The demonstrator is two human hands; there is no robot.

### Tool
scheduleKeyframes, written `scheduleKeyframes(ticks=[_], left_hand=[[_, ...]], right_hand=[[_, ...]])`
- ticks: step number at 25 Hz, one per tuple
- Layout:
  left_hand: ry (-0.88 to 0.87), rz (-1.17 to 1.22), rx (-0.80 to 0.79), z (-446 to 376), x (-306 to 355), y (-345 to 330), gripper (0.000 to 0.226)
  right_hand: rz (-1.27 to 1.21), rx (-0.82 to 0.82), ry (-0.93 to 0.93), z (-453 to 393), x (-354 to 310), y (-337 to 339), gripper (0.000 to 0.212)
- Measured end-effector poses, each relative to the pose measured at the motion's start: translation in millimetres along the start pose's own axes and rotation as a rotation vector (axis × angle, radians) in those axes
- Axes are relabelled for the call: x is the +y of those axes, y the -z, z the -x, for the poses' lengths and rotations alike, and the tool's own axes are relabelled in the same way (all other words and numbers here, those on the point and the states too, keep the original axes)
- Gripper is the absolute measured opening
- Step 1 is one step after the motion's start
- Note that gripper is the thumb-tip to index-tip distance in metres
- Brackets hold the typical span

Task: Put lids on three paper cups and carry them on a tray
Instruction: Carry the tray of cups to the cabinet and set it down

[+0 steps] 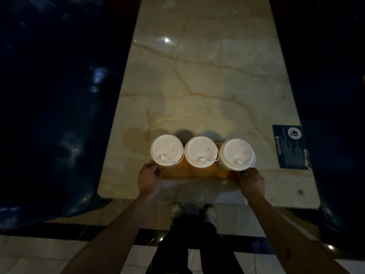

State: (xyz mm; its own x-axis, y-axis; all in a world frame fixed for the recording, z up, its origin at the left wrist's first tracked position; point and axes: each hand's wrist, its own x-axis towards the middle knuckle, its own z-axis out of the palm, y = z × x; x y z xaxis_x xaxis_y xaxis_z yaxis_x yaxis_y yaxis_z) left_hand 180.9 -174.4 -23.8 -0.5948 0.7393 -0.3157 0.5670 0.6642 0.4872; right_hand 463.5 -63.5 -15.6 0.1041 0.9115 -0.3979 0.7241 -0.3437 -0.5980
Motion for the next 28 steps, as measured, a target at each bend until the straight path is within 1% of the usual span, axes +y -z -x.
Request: scheduleKeyframes(ticks=[2, 4, 6, 9, 11, 14, 19, 23, 25, 28], left_hand=[[-0.002, 0.019, 0.021, 0, 1, 1, 0.013], [0.0, 0.064, 0.042, 0, 2, 4, 0.012], [0.018, 0.12, 0.034, -2, 4, 9, 0.02], [0.058, 0.236, 0.035, -5, 2, 19, 0.03], [0.065, 0.286, 0.039, -7, 0, 25, 0.029], [0.094, 0.355, 0.035, -8, -3, 35, 0.029], [0.117, 0.543, 0.073, 2, -10, 53, 0.031], [0.179, 0.695, 0.069, 13, -16, 63, 0.038], [0.178, 0.725, 0.078, 22, -17, 67, 0.039], [0.185, 0.733, 0.153, 44, -19, 71, 0.034]], right_hand=[[-0.043, -0.01, -0.043, 0, -3, 3, 0.015], [-0.067, -0.021, -0.056, 0, -5, 6, 0.011], [-0.103, -0.049, -0.047, 0, -9, 9, 0.016], [-0.24, -0.093, -0.111, -1, -14, 13, 0.026], [-0.341, -0.103, -0.148, 0, -18, 15, 0.023], [-0.436, -0.142, -0.151, 2, -26, 21, 0.017], [-0.563, -0.235, -0.137, 5, -42, 36, 0.036], [-0.575, -0.349, -0.096, 7, -54, 51, 0.049], [-0.576, -0.384, -0.081, 8, -58, 59, 0.051], [-0.555, -0.454, -0.043, 11, -64, 69, 0.047]])
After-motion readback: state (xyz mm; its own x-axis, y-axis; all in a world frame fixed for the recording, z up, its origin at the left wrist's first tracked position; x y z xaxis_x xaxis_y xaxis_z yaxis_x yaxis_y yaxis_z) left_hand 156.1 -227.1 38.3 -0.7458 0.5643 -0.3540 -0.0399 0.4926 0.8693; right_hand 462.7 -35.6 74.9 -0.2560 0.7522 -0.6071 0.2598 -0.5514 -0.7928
